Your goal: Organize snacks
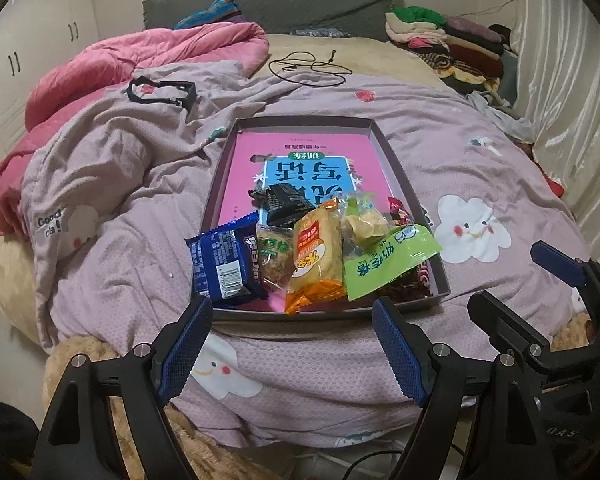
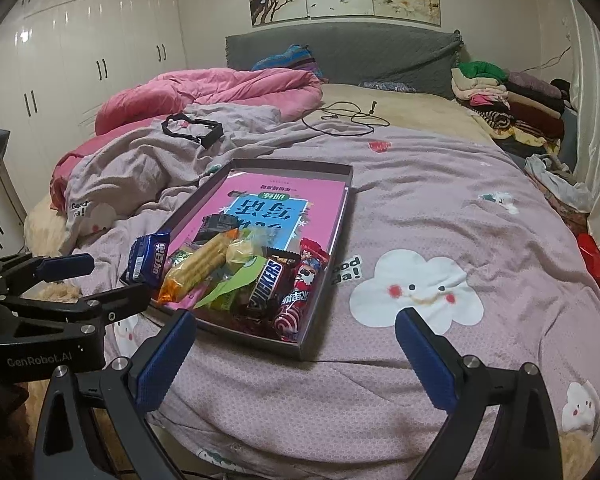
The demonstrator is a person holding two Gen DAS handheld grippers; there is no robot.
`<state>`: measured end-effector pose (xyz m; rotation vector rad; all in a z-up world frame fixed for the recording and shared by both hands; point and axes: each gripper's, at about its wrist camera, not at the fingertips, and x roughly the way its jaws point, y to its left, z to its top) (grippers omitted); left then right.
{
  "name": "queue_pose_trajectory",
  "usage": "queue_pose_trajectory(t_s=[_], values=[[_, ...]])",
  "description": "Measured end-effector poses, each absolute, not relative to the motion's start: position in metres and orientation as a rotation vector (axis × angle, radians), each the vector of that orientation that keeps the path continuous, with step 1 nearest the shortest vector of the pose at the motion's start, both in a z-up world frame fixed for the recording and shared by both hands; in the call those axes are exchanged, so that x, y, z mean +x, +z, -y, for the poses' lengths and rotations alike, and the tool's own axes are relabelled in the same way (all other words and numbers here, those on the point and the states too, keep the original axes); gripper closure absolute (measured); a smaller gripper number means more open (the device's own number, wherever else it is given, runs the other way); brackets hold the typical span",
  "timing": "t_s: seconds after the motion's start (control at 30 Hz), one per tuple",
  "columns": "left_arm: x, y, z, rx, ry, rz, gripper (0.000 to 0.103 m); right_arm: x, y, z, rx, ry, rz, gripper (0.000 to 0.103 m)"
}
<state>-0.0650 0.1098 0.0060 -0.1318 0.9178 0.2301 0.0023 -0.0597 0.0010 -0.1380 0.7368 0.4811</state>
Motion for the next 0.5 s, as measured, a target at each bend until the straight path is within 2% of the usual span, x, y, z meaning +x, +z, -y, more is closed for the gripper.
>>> queue_pose_trajectory(t_s=[0.5], values=[[-0.0659, 0.0095, -0.1121, -0.127, 0.245, -0.913, 0.020, 0.0022, 0.0029, 0.0579, -0.142, 0.480, -0.728, 0.002]])
